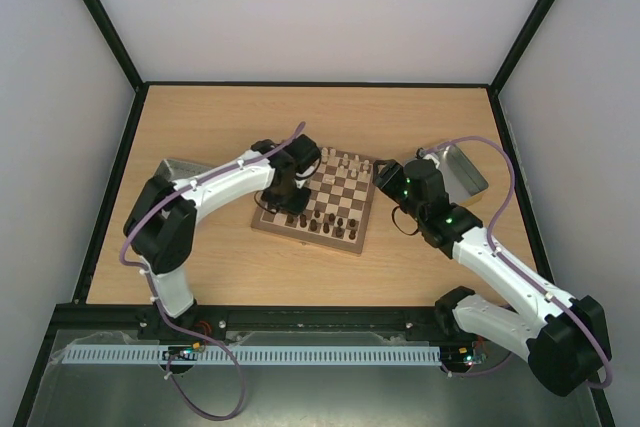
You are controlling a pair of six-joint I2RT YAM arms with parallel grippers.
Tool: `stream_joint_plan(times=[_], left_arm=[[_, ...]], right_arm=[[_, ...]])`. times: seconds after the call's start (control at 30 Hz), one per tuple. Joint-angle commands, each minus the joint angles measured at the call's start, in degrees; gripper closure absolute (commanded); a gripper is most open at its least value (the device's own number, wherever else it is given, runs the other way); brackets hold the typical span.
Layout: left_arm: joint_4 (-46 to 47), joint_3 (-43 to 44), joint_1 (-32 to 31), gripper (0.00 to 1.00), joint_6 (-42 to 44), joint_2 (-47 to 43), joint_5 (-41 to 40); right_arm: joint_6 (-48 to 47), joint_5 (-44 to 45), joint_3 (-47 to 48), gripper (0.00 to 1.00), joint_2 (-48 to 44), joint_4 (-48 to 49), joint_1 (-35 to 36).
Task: Set up the chess pieces on the board
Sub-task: Place the chess piece on the chessboard, then pick up the chess piece from the chessboard.
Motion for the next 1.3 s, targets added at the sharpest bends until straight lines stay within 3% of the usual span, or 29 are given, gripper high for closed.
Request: stream_joint_plan(times=[0.0, 0.27, 0.4, 0.57, 0.8, 1.03, 1.27], left_arm=[[1.83, -2.78, 0.94, 0.67, -2.21, -3.81, -0.25], [5.67, -4.52, 2.87, 0.69, -4.01, -6.75, -1.64], [11.05, -6.76, 6.51, 0.64, -6.45, -10.19, -2.35], [18.61, -10.8, 11.3, 0.63, -9.75, -12.77, -3.42], [27.69, -18.18, 17.56, 0.61, -13.54, -19.38, -3.09], [29.32, -23.22, 21.46, 0.57, -10.81, -28.5, -4.73], [31.25, -27.6, 22.96, 0.51, -7.42, -34.55, -7.36]], right_arm=[[0.52, 0.77, -0.56, 0.36, -0.82, 1.03, -0.05], [-0.33, -0.48, -0.23, 0.37, -0.14, 1.65, -0.03], [-4.36, -4.09, 2.42, 0.37, 2.97, 0.98, -0.09], [-12.48, -8.98, 10.17, 0.38, 12.65, -3.99, 1.27], [-19.44, -5.06, 22.93, 0.41, 27.43, -10.22, 9.36], [-24.5, -1.17, 40.02, 0.53, 44.13, -21.18, 15.86], [-25.12, 0.04, 49.44, 0.59, 54.52, -28.56, 18.63]])
